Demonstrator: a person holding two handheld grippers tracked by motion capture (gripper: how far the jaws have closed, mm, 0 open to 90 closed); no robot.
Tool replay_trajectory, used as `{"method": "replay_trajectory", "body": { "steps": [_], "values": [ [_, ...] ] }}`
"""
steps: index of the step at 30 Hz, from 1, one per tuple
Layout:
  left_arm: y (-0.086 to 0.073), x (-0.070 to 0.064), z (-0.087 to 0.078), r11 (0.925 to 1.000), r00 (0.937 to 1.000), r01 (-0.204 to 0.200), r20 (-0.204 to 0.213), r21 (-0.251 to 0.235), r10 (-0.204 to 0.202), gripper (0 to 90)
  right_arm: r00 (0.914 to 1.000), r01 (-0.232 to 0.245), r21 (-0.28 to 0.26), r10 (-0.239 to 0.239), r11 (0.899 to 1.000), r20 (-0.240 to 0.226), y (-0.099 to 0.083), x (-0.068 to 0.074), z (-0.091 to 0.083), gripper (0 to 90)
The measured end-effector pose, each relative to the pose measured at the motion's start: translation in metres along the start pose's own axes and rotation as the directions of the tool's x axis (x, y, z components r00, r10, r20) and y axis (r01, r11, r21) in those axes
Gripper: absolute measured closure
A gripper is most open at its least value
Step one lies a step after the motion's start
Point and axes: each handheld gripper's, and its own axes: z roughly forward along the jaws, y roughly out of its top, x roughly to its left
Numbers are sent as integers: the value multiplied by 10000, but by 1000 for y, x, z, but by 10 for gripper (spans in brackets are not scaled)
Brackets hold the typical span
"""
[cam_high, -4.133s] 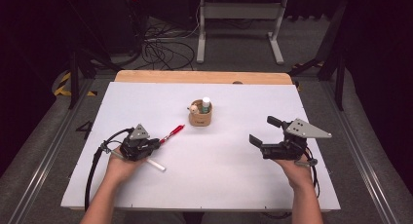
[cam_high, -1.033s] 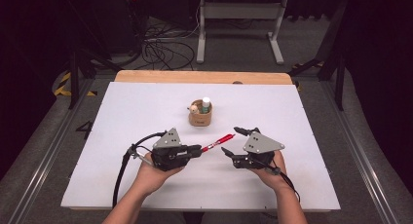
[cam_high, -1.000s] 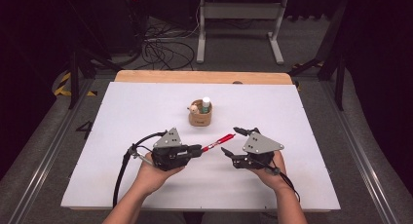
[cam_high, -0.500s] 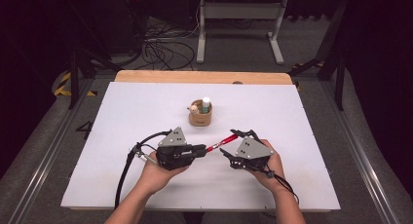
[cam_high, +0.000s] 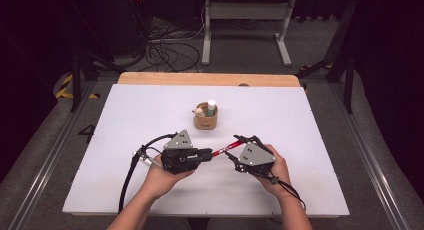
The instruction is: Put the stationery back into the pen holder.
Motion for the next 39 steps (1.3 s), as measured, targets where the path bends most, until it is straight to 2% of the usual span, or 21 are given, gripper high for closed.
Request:
{"method": "replay_trajectory", "body": {
  "steps": [9, 19, 24, 31, 35, 39],
  "values": [
    [2, 2, 0, 10000, 10000, 77, 9, -29, -77, 802, 9997, 37, 388, -27, 9992, -258, -1, 1, 4, 544],
    [4, 3, -4, 9995, 9999, 119, 1, -289, -119, 799, 9962, 500, 743, -445, 9960, -747, -1, 8, 9, 682],
    [6, 5, -6, 9991, 10000, 53, -32, -413, -54, 796, 9927, 723, 818, -637, 9940, -1027, 1, 12, 10, 735],
    [8, 8, -10, 9980, 9998, 49, -209, -623, -62, 786, 9829, 1094, 843, -952, 9904, -1577, 4, 20, 14, 800],
    [8, 9, -13, 9965, 9990, 48, -435, -838, -85, 707, 9842, 955, 774, -825, 9924, -1568, 4, 20, 14, 801],
    [6, 10, -17, 9936, 9979, -123, -647, -1121, 50, 662, 9905, 477, 653, -387, 9967, -1317, 3, 16, 13, 801]
  ]
}}
